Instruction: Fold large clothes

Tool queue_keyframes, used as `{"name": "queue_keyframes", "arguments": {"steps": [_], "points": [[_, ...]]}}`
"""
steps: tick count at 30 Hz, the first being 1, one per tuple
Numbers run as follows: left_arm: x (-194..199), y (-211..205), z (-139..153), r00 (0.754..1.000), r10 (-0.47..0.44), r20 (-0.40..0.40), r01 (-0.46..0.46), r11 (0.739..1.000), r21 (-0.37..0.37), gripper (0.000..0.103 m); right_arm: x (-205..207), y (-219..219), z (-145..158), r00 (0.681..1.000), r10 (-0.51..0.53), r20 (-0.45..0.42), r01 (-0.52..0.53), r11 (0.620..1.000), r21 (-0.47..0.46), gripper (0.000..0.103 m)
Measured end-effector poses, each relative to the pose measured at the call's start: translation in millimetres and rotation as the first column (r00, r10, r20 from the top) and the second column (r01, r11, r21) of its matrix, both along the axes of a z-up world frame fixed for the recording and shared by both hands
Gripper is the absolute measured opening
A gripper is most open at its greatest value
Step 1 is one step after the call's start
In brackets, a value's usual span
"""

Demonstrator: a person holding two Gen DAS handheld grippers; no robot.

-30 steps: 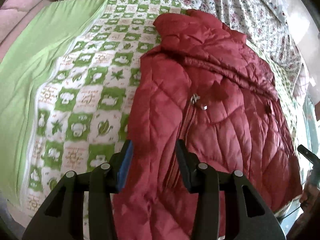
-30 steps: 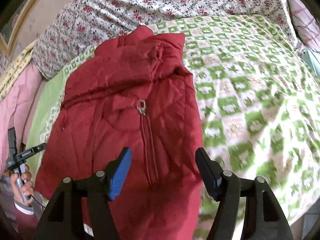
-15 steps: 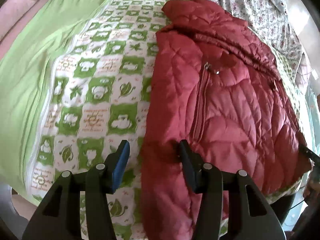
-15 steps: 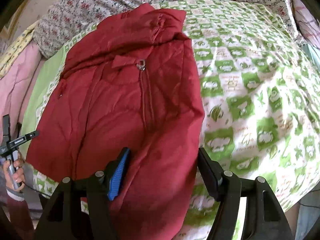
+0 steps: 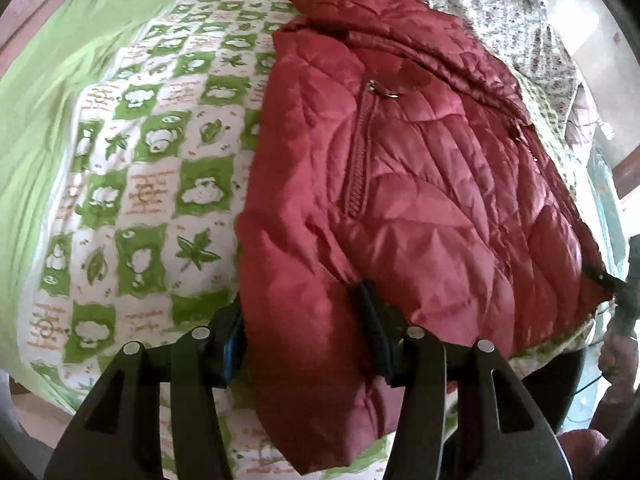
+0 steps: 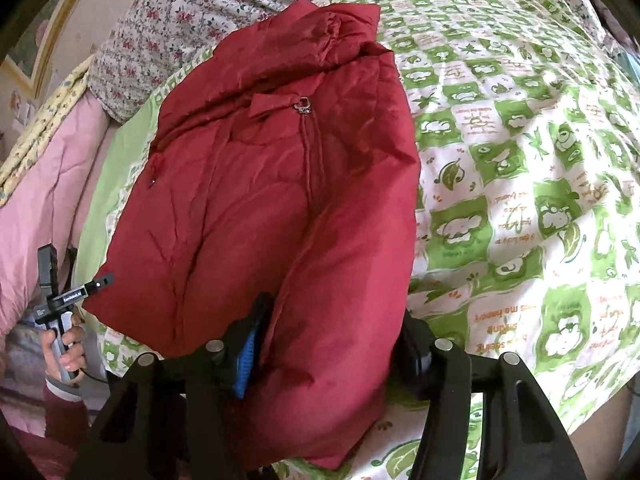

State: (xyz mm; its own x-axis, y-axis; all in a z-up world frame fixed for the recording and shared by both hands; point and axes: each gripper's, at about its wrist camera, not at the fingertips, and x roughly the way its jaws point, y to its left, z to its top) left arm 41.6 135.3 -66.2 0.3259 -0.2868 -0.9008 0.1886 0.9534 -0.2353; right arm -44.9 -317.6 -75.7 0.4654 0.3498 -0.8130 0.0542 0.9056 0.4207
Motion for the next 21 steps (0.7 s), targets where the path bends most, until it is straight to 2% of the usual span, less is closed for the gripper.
{"name": "queue_keyframes", "arguments": {"steps": [2,4,8,11,21], "points": [[-4,-3,0,1.000,-0.015,0.009,0.015,1.000,-0.002,0.050,0,0,1,1.000,0.004,0.001,-0.004,1.000,-0.006,0.057],[-8,-7,1,0.999,-0.030,0.020,0.030,1.000,0.000,0.048,-1,1,3,1.000,0.013,0.010,-0.013,1.000,-0.006,0.051],[-12,-10,8,0.997,-0.055,0.053,0.055,0.998,-0.001,0.028,-6,4,7,0.999,0.026,0.046,-0.026,1.000,0.003,0.038],[-15,-11,17,0.995,-0.057,0.085,0.058,0.998,-0.008,0.021,-8,3,11,0.997,0.019,0.077,-0.021,0.999,0.026,0.033],[-15,-10,50,0.986,-0.017,0.163,0.026,0.998,-0.055,0.016,-9,-2,33,0.985,-0.001,0.173,-0.015,0.996,0.088,0.026]]}}
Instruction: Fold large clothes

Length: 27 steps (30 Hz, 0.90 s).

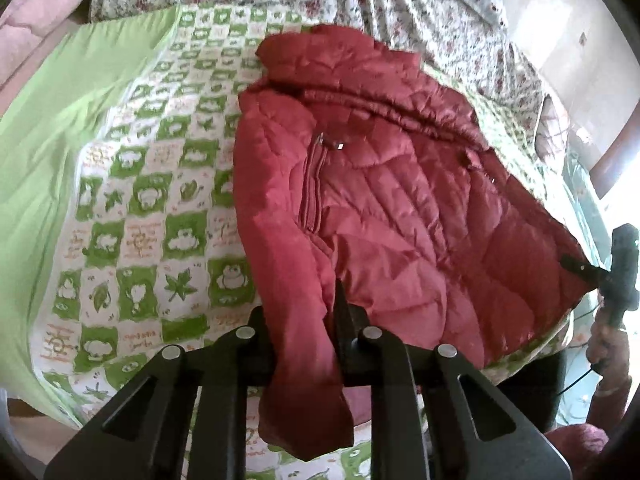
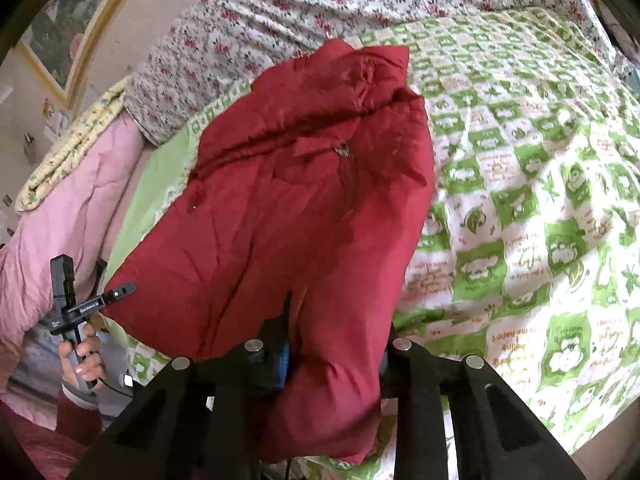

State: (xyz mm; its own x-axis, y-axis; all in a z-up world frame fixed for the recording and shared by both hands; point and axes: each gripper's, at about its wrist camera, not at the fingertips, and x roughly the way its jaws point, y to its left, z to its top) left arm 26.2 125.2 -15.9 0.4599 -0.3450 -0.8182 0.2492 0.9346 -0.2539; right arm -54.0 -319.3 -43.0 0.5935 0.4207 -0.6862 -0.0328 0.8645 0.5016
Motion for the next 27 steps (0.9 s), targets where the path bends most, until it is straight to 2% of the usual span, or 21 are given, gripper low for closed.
{"name": "queue_keyframes", "arguments": {"steps": [12,19,27], "points": [[19,-10,60,0.991,0.007,0.135,-0.001,0.999,-0.045,0.016,13,-10,41,0.992,-0.008,0.129,-0.003,0.997,0.082,0.025],[45,-16,86,0.982,0.009,0.191,0.005,0.997,-0.071,0.015,33,-19,61,0.984,-0.012,0.178,-0.009,0.993,0.121,0.025],[82,-28,110,0.970,0.031,0.243,-0.012,0.997,-0.080,0.015,67,-37,80,0.972,-0.064,0.228,0.029,0.988,0.154,0.025]]}}
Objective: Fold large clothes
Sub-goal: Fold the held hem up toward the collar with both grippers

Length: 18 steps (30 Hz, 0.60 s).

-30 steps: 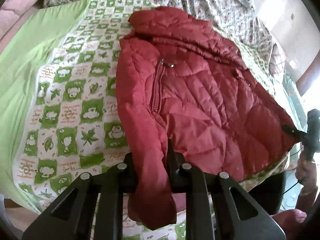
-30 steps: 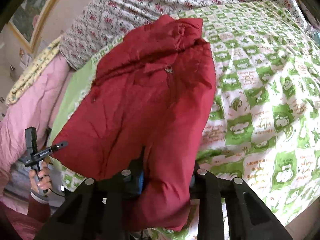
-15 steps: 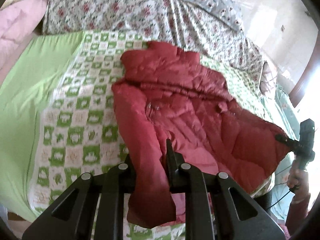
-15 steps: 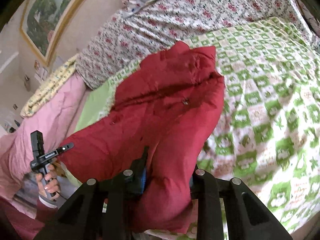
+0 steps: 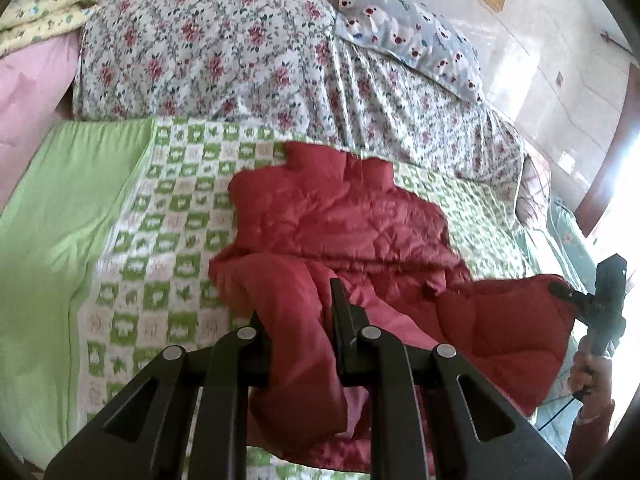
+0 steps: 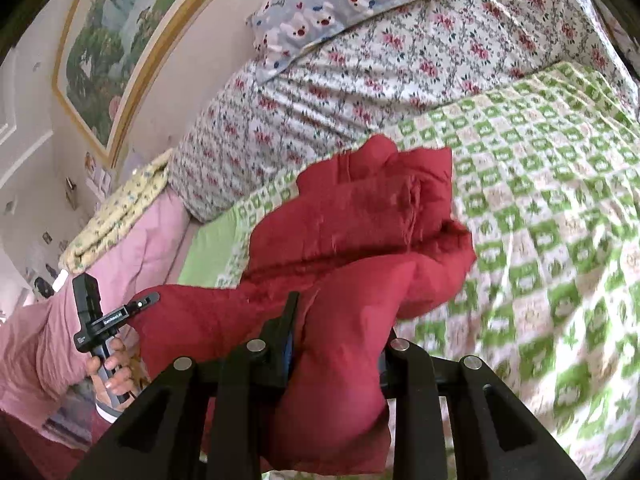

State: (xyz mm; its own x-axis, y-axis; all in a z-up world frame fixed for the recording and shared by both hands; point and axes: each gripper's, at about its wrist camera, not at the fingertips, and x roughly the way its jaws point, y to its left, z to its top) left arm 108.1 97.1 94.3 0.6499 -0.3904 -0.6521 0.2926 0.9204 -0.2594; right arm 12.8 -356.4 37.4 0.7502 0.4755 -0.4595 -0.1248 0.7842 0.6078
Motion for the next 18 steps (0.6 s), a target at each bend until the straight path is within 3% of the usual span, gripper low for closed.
{"name": "queue_keyframes", "arguments": {"steps": [10,18], "points": [[65,-6,4,0.997,0.076,-0.008,-0.076,0.997,-0.002,0.016,66,-17,12,0.997,-0.068,0.039,0.066,0.997,0.040,0.025],[127,-19,-3,0.993,0.114,-0.026,-0.114,0.993,0.021,0.016,143,-23,9,0.993,-0.118,0.012,0.117,0.992,0.053,0.025]]}}
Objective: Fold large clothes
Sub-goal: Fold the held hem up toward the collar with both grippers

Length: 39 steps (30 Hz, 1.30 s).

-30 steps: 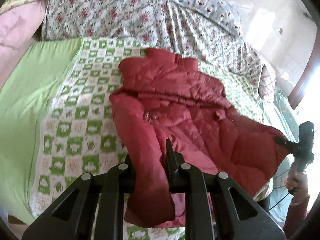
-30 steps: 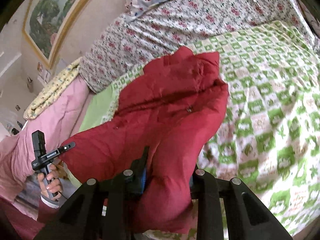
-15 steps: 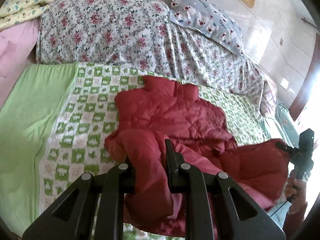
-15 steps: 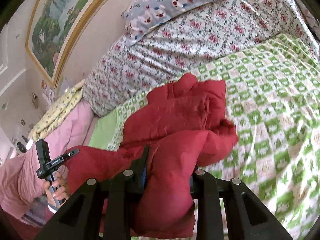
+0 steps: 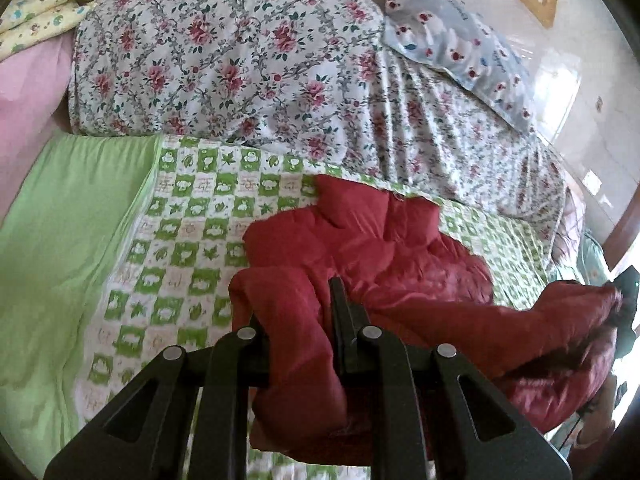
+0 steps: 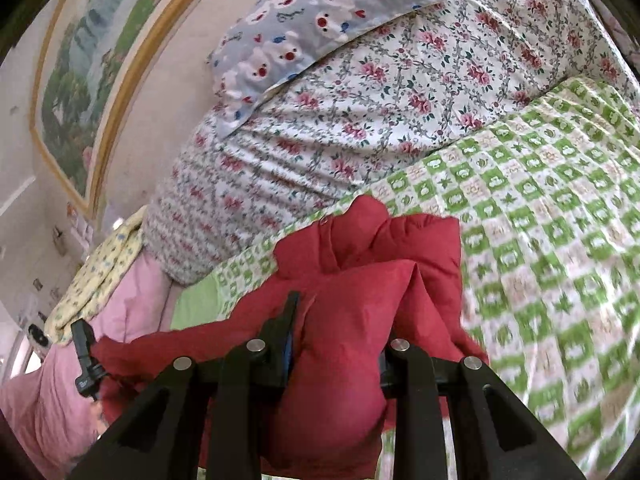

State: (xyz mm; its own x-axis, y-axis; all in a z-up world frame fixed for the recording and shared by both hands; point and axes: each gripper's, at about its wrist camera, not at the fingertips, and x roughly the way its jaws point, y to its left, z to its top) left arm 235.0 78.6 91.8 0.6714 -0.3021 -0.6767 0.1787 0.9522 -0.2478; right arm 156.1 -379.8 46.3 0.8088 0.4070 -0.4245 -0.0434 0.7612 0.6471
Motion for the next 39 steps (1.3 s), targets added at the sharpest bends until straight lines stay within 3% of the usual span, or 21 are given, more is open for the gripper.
{"name": "queue_keyframes", "arguments": {"steps": [7,14,18,24,27,30,34,37,39], "points": [[71,-6,-27,0.996,0.035,-0.083,-0.039,0.998,-0.042,0.017,65,-12,-30,0.994,-0.079,-0.070,0.083,0.995,0.055,0.026],[140,-11,-77,0.980,0.095,-0.173,-0.102,0.994,-0.030,0.019,120,-27,-75,0.974,-0.160,-0.163,0.176,0.980,0.090,0.027],[166,-13,-102,0.972,0.107,-0.211,-0.121,0.991,-0.057,0.020,143,-31,-104,0.963,-0.195,-0.187,0.222,0.965,0.137,0.029],[189,-20,-125,0.968,0.106,-0.226,-0.124,0.990,-0.066,0.023,164,-32,-128,0.958,-0.225,-0.178,0.250,0.959,0.132,0.030],[190,-13,-124,0.965,0.099,-0.242,-0.130,0.985,-0.112,0.024,169,-38,-138,0.954,-0.234,-0.186,0.266,0.949,0.169,0.030],[177,-9,-113,0.971,0.101,-0.219,-0.127,0.986,-0.107,0.027,170,-38,-142,0.952,-0.242,-0.187,0.274,0.947,0.170,0.030],[143,0,-81,0.982,0.128,-0.135,-0.136,0.989,-0.051,0.046,172,-36,-141,0.951,-0.248,-0.183,0.276,0.950,0.148,0.030],[108,7,-48,0.993,0.109,-0.045,-0.112,0.991,-0.069,0.047,172,-37,-143,0.950,-0.251,-0.185,0.281,0.946,0.158,0.030],[95,0,-37,0.998,0.065,-0.025,-0.066,0.996,-0.062,0.048,173,-35,-140,0.949,-0.256,-0.186,0.283,0.949,0.141,0.030]]}}
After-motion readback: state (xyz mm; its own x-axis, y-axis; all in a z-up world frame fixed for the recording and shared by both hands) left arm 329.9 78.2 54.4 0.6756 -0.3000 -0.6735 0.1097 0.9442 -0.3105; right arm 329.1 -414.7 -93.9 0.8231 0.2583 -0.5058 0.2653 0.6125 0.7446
